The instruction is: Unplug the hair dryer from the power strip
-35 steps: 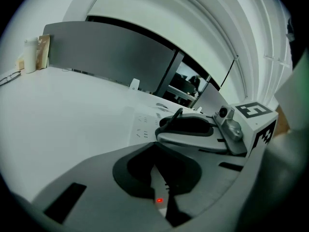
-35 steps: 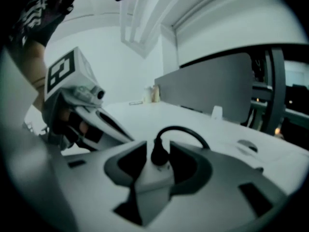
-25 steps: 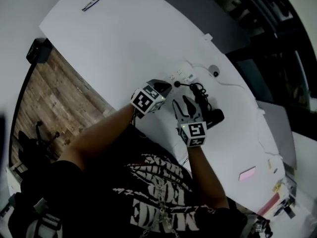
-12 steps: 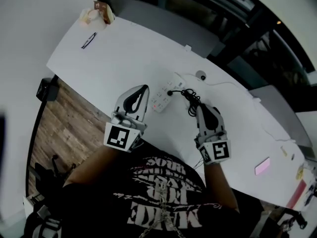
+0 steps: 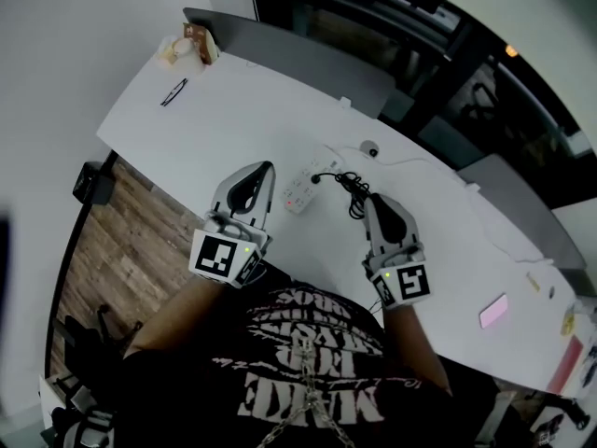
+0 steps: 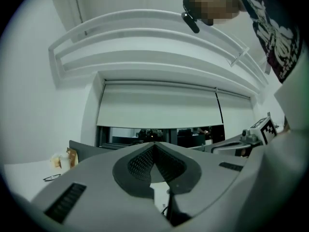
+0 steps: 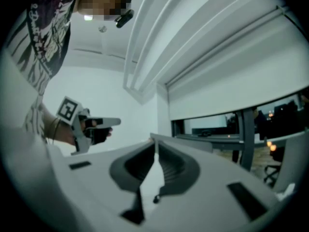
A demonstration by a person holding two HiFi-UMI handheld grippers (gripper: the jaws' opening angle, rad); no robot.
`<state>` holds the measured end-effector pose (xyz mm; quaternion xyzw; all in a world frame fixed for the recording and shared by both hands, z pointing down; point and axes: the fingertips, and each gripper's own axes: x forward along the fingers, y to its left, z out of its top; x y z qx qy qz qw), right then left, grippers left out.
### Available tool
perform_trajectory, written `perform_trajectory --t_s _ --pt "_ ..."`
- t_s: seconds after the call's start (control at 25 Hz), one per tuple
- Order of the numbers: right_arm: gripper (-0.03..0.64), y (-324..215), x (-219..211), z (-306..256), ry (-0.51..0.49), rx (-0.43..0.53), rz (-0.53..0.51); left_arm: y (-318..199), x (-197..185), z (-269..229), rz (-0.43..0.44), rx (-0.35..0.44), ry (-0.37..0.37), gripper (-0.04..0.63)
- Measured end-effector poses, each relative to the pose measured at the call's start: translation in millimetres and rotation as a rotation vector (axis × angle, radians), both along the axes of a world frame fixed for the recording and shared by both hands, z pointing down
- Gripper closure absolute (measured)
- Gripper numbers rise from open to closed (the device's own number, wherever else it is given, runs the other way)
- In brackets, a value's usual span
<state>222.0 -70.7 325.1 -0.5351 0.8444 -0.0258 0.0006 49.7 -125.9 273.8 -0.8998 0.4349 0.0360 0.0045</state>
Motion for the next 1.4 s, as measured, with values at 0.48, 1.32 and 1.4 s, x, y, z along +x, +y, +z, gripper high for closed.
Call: perform_trajectory --t_s 0.48,1.32,1.4 --pt "0.571 -2.0 -7.8 -5.1 0.004 0.01 -0.032 5.9 -2.4 -2.0 -0.018 0.016 -0.038 0.569" --pt "0.572 -34.1 -42.1 70.0 -0.072 -0.186 -0.003 -33.1 4.6 83.6 0.104 -0.192 -0.102 0.569" --pt "0.572 -49.5 -56.0 106.7 -0.075 -0.249 -0.027 -46.2 12.7 122.8 0.139 -0.261 -0.137 0.569"
